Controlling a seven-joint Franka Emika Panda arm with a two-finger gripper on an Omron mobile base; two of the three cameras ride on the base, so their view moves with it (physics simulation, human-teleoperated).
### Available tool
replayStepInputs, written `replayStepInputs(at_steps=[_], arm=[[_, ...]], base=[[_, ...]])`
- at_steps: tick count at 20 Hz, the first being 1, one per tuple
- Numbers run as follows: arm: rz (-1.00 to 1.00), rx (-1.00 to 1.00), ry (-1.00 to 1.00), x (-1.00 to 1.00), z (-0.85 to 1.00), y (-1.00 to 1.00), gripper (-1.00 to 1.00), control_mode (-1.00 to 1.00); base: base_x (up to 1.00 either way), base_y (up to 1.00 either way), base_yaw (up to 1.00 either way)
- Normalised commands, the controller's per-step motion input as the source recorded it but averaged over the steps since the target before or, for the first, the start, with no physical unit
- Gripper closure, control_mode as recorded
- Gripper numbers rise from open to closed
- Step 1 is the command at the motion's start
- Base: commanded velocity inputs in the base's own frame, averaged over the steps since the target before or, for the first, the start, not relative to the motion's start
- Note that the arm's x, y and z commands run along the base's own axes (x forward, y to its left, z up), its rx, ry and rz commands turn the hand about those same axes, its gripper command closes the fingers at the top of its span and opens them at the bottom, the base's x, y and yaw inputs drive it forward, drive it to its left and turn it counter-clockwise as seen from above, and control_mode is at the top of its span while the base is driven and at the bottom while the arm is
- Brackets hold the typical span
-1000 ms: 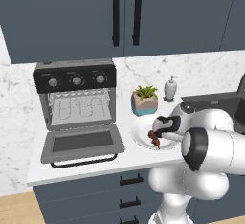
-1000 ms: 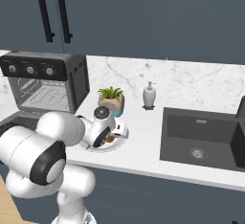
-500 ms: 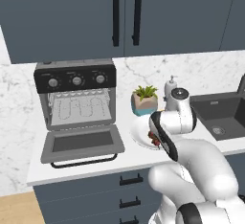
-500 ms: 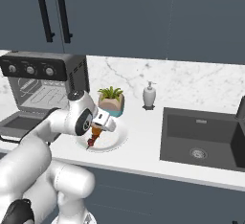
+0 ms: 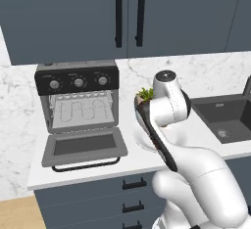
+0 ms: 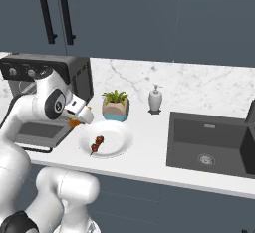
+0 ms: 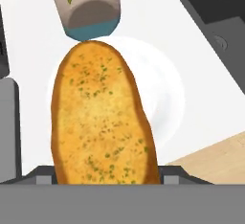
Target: Pick up the kebab skewer and baguette bread, and place them inside the toaster oven. Close the toaster oven door and start by setting the timer.
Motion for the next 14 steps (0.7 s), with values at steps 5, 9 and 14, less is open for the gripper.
replayStepInputs(at_steps=[5,9,14], arm=[[0.0,-0.01,0.02,-0.21,0.07,0.98,1.0,-1.0],[0.0,0.0,0.0,-0.01,-0.13,0.7,1.0,-1.0],[0.0,-0.01,0.0,0.01,-0.01,0.81,1.0,-1.0]], base=[[0.0,0.0,0.0],[0.0,0.0,0.0],[0.0,0.0,0.0]])
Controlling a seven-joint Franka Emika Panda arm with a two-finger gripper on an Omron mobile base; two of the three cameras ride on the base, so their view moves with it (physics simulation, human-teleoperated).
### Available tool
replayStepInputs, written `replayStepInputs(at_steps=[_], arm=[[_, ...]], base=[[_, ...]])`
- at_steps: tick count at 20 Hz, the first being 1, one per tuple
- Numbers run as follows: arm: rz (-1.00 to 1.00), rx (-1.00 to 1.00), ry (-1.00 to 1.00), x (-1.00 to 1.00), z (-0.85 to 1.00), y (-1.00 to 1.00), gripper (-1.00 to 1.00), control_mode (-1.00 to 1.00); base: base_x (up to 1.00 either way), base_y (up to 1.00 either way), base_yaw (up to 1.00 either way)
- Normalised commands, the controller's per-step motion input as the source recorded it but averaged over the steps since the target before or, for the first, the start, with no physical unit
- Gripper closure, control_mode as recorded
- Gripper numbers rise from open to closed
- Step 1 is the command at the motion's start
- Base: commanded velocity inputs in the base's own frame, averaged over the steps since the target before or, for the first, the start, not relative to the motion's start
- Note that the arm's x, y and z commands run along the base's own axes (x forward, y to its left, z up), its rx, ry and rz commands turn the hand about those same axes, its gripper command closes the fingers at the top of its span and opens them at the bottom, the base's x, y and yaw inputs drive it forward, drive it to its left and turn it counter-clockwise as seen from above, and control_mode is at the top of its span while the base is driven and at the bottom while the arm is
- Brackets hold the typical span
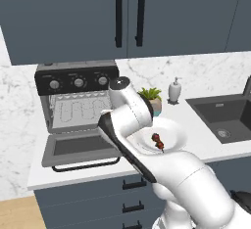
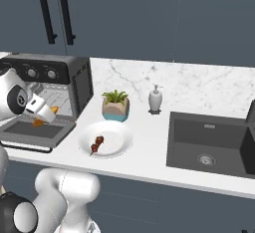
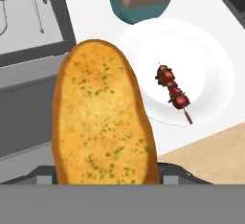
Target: Pick up the kebab skewer and baguette bread, and place them inside the toaster oven. Close the toaster oven door and start by setting the timer.
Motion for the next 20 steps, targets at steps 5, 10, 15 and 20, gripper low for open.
replayStepInputs(at_steps=[5,10,15,20], arm=[[0.0,-0.01,-0.04,0.0,-0.12,0.51,1.0,-1.0],[0.0,-0.01,-0.16,0.13,0.0,0.65,1.0,-1.0],[0.0,0.0,-0.11,0.59,0.03,0.22,1.0,-1.0],[0.0,0.02,0.0,0.7,0.12,0.0,1.0,-1.0]], base=[[0.0,0.0,0.0],[0.0,0.0,0.0],[0.0,0.0,0.0],[0.0,0.0,0.0]])
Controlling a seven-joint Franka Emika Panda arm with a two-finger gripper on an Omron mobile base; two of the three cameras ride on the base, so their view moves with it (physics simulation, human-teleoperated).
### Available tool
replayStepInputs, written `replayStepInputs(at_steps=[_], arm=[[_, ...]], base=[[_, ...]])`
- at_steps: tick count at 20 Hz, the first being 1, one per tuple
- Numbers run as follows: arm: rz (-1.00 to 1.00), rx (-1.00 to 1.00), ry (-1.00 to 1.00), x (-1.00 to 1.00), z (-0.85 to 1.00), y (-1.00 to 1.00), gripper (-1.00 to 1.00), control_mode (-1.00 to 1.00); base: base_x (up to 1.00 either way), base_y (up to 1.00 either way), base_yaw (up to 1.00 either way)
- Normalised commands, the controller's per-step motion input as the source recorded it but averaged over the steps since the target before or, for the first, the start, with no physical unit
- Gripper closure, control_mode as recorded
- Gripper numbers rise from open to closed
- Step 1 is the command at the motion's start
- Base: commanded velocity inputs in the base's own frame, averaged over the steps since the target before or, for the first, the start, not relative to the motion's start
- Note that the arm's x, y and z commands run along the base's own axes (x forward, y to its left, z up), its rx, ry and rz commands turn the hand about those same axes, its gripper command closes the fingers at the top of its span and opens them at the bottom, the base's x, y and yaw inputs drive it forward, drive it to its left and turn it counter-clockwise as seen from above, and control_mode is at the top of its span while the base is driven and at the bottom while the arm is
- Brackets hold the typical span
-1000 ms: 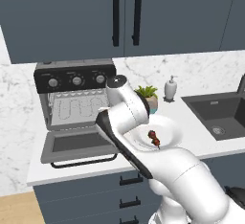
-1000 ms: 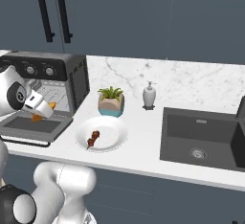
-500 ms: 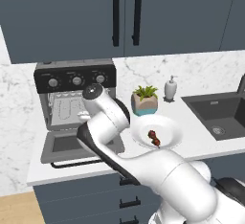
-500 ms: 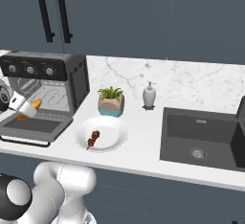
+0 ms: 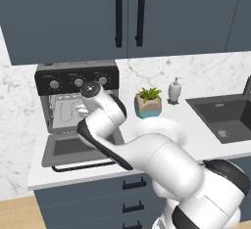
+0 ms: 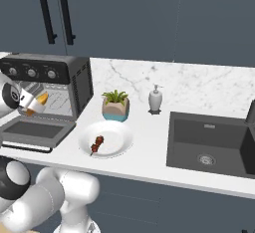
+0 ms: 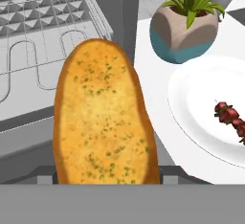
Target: Pick up the kebab skewer and baguette bread, and place them inside the toaster oven. Close the toaster oven door and start by setting the timer.
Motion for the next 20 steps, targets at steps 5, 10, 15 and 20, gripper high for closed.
replayStepInputs(at_steps=[5,10,15,20], arm=[[0.0,-0.03,-0.05,0.24,-0.36,0.09,1.0,-1.0],[0.0,-0.08,-0.17,0.0,-0.28,0.27,1.0,-1.0],[-0.04,0.0,-0.03,0.22,0.42,0.11,1.0,-1.0],[-0.02,0.0,0.0,0.29,0.53,0.03,1.0,-1.0]], base=[[0.0,0.0,0.0],[0.0,0.0,0.0],[0.0,0.0,0.0],[0.0,0.0,0.0]])
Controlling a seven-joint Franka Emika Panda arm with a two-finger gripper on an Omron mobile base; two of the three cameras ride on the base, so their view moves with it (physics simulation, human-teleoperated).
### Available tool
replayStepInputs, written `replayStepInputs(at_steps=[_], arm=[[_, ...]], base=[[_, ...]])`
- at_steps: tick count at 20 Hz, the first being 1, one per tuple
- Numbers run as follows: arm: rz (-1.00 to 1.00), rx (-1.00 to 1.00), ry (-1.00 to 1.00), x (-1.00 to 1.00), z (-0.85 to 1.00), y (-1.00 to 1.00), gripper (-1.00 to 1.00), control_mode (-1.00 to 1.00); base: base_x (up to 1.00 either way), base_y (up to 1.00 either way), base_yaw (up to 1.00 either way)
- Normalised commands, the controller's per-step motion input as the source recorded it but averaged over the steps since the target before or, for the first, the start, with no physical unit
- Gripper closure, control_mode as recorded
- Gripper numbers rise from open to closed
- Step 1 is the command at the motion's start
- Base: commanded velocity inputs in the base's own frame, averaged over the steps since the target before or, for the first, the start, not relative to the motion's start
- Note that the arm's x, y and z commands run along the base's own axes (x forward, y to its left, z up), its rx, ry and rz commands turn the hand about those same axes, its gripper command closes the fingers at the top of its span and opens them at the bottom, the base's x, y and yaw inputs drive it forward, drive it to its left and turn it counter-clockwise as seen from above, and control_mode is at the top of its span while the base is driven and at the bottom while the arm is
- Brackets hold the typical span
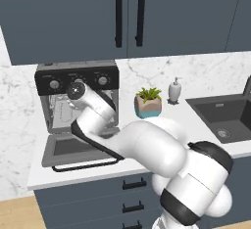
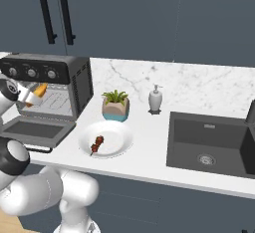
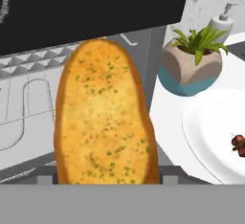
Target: Pick up the kebab skewer and baguette bread, and place them inside the toaster oven. Close the toaster oven door and start by setting the timer.
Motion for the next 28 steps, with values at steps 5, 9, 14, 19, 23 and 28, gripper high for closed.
replayStepInputs(at_steps=[5,9,14,19,23,28], arm=[[0.0,-0.04,-0.13,0.07,-0.14,0.0,1.0,-1.0],[0.0,-0.02,-0.11,0.0,-0.5,0.0,1.0,-1.0],[0.0,0.0,-0.05,0.11,-0.16,-0.03,1.0,-1.0],[0.0,0.0,0.01,0.44,0.0,0.0,1.0,-1.0],[0.02,0.0,0.0,0.32,0.0,0.0,1.0,-1.0],[0.0,0.0,0.0,0.54,0.0,0.01,1.0,-1.0]], base=[[0.0,0.0,0.0],[0.0,0.0,0.0],[0.0,0.0,0.0],[0.0,0.0,0.0],[0.0,0.0,0.0],[0.0,0.0,0.0]])
